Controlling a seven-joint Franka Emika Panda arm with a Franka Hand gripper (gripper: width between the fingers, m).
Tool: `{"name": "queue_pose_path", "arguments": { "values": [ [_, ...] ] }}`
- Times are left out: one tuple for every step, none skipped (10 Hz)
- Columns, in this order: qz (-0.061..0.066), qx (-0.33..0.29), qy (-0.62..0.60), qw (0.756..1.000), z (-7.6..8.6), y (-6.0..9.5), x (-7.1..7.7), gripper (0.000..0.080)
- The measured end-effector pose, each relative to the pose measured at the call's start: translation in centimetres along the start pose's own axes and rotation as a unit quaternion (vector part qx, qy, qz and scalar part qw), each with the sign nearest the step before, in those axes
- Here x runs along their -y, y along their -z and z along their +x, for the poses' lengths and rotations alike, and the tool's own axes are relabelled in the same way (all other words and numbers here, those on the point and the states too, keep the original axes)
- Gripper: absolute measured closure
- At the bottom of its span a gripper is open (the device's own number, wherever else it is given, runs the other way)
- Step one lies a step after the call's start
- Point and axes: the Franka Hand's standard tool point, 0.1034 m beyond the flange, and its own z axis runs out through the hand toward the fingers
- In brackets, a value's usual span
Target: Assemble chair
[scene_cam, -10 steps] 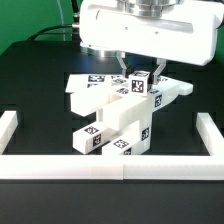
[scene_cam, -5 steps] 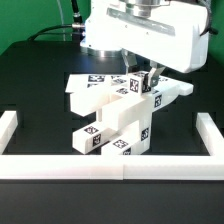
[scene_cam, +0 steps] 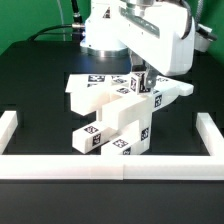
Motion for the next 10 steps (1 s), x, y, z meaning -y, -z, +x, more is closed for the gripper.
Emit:
{"name": "queue_pose_path", "arguments": {
  "values": [
    [0.0,0.0,-0.007,1.0,0.0,0.0,0.0,0.0515],
    [0.0,0.0,-0.002,1.0,0.0,-0.01,0.0,0.0412],
    [-0.002,-0.001,0.013,1.0,0.0,-0.02,-0.05,0.0412],
    [-0.004,-0.002,0.031,1.0,-0.09,-0.05,-0.11,0.0274],
    [-0.004,-0.001,0.055,0.998,-0.14,-0.06,-0.11,0.0176],
    [-0.003,-0.003,0.107,0.994,-0.11,-0.07,-0.07,0.0155],
    [-0.003,-0.002,0.14,0.99,-0.16,-0.1,-0.07,0.0155],
    [-0.004,-0.004,0.191,0.982,-0.17,-0.08,-0.06,0.0155],
    [-0.006,-0.008,0.247,0.969,-0.1,0.0,-0.01,0.0151],
    [-0.009,-0.013,0.289,0.957,-0.09,0.12,0.06,0.0151]
  ]
}}
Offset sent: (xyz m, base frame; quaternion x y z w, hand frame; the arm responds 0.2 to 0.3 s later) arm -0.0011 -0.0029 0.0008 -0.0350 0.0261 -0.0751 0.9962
